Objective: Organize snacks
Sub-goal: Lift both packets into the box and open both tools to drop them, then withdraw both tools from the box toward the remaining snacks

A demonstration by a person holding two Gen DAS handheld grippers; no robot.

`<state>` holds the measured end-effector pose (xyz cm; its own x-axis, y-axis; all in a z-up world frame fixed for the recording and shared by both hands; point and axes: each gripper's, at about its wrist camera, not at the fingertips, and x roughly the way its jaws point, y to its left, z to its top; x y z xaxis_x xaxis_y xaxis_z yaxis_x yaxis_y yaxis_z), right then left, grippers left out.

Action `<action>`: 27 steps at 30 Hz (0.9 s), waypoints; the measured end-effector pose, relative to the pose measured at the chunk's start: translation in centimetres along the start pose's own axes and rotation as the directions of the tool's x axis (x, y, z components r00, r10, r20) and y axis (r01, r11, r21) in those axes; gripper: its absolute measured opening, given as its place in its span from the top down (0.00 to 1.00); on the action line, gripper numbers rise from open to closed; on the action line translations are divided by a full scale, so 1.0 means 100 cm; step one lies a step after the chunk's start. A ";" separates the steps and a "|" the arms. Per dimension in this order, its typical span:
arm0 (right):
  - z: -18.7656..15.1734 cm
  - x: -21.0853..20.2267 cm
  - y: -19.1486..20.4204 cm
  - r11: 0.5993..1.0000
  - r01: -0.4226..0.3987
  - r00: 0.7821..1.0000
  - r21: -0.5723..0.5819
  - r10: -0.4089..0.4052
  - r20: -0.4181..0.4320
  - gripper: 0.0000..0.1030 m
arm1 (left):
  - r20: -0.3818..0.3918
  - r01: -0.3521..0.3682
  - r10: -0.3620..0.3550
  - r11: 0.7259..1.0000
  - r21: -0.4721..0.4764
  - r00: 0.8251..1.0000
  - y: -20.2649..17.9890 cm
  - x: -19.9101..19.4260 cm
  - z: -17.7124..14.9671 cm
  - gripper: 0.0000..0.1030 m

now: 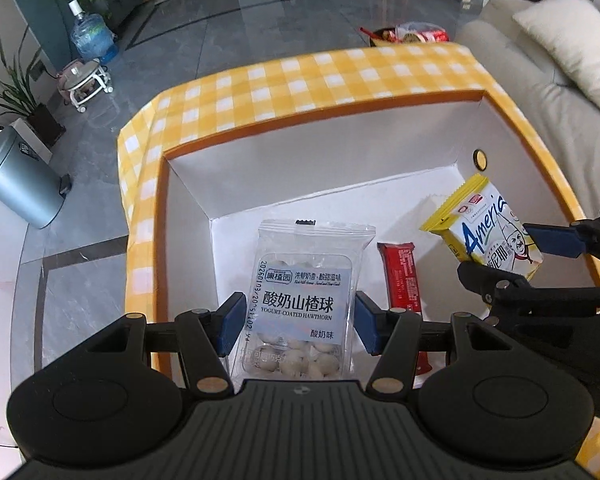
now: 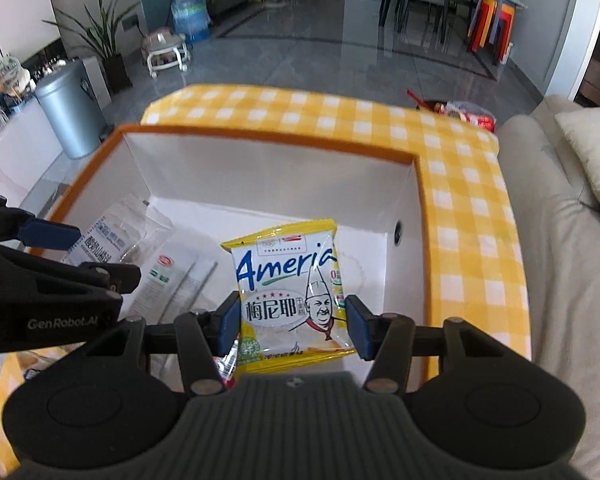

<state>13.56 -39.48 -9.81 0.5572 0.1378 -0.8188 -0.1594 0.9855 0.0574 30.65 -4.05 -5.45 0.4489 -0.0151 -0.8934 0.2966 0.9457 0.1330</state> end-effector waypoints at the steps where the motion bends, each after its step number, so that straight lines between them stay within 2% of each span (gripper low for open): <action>1: 0.001 0.004 0.000 1.000 0.001 1.000 0.003 -0.001 -0.011 0.49 | -0.010 0.001 -0.001 1.000 0.004 1.000 -0.001 0.003 0.001 0.37; 9: 0.003 0.021 0.000 1.000 0.008 0.997 0.007 -0.007 -0.083 0.49 | -0.074 -0.007 0.008 1.000 0.006 0.997 -0.003 0.019 0.002 0.36; 16: 0.006 0.021 -0.002 1.000 -0.001 0.993 0.020 0.003 -0.115 0.49 | -0.090 -0.009 0.009 1.000 0.003 0.996 -0.003 0.017 0.002 0.36; 22: 0.006 0.017 -0.001 1.000 0.004 0.993 0.014 -0.002 -0.120 0.48 | -0.067 -0.014 0.014 1.000 0.015 0.998 -0.003 0.010 0.001 0.34; 27: 0.008 0.011 -0.002 1.000 0.013 0.994 0.024 -0.010 -0.108 0.36 | -0.028 -0.044 0.045 0.998 0.039 0.999 -0.004 -0.003 0.001 0.30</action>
<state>14.88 -39.43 -10.22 0.4677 0.1162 -0.8762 -0.1323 0.9894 0.0605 30.52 -4.43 -5.17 0.4381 0.0364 -0.8982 0.3090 0.9322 0.1885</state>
